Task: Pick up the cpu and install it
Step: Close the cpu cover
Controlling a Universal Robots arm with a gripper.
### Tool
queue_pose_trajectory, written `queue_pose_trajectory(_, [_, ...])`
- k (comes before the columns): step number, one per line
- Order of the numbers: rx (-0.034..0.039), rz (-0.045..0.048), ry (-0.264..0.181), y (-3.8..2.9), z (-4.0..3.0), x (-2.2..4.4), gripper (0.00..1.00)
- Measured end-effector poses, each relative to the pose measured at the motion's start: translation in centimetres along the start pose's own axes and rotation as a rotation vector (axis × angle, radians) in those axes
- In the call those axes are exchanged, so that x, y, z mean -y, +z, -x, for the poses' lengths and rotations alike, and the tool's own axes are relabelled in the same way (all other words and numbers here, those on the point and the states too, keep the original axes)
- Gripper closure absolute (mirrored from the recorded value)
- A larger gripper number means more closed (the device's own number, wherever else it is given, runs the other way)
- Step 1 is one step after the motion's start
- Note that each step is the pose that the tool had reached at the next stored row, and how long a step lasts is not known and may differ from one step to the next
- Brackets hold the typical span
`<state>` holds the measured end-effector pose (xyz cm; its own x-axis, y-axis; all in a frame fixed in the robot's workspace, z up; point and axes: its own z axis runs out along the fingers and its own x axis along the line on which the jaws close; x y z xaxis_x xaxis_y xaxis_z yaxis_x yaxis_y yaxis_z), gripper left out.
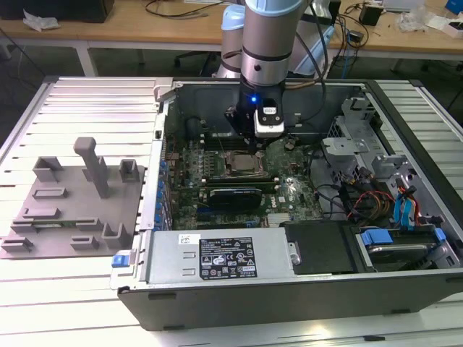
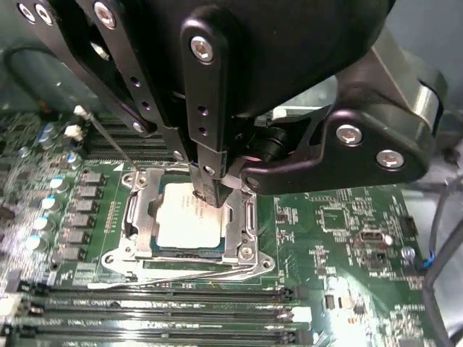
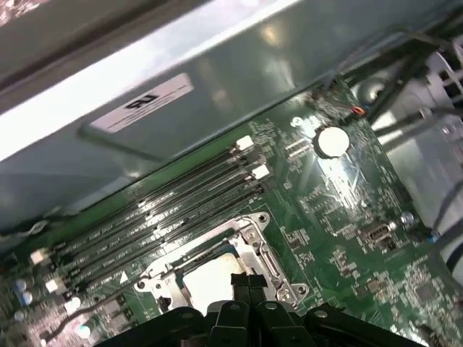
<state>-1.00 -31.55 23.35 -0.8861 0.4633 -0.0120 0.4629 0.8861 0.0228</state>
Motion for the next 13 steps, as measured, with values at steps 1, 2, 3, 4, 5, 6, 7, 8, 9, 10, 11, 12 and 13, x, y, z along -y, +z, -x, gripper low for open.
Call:
queue_pose_trajectory(1, [-0.0005,0.0003,-0.02,0.02,0.0,0.0,0.89])
queue_pose_trajectory(2, [-0.0009,0.0006,-0.037,0.04,0.0,0.0,0.89])
queue_pose_trajectory(3, [-0.0013,0.0008,-0.059,0.07,0.0,0.0,0.89])
queue_pose_trajectory(4, [-0.0018,0.001,-0.078,0.09,0.0,0.0,0.89])
queue_pose_trajectory(5, [-0.0024,0.0013,-0.106,0.12,0.0,0.0,0.89])
queue_pose_trajectory(6, [-0.0029,0.0015,-0.124,0.14,0.0,0.0,0.89])
queue_pose_trajectory(7, [-0.0035,0.0019,-0.152,0.18,0.0,0.0,0.89])
queue_pose_trajectory(8, [-0.0041,0.0022,-0.181,0.22,0.0,0.01,0.89])
queue_pose_trajectory(9, [-0.0054,0.0029,-0.236,0.31,0.0,0.01,0.89])
queue_pose_trajectory(10, [-0.0062,0.0032,-0.27,0.36,-0.01,0.01,0.89])
queue_pose_trajectory(11, [-0.0067,0.0036,-0.294,0.4,0.0,0.01,0.89])
queue_pose_trajectory(12, [-0.0071,0.0038,-0.31,0.42,-0.01,0.01,0.89])
queue_pose_trajectory(13, [-0.0079,0.0041,-0.344,0.48,-0.01,0.01,0.89])
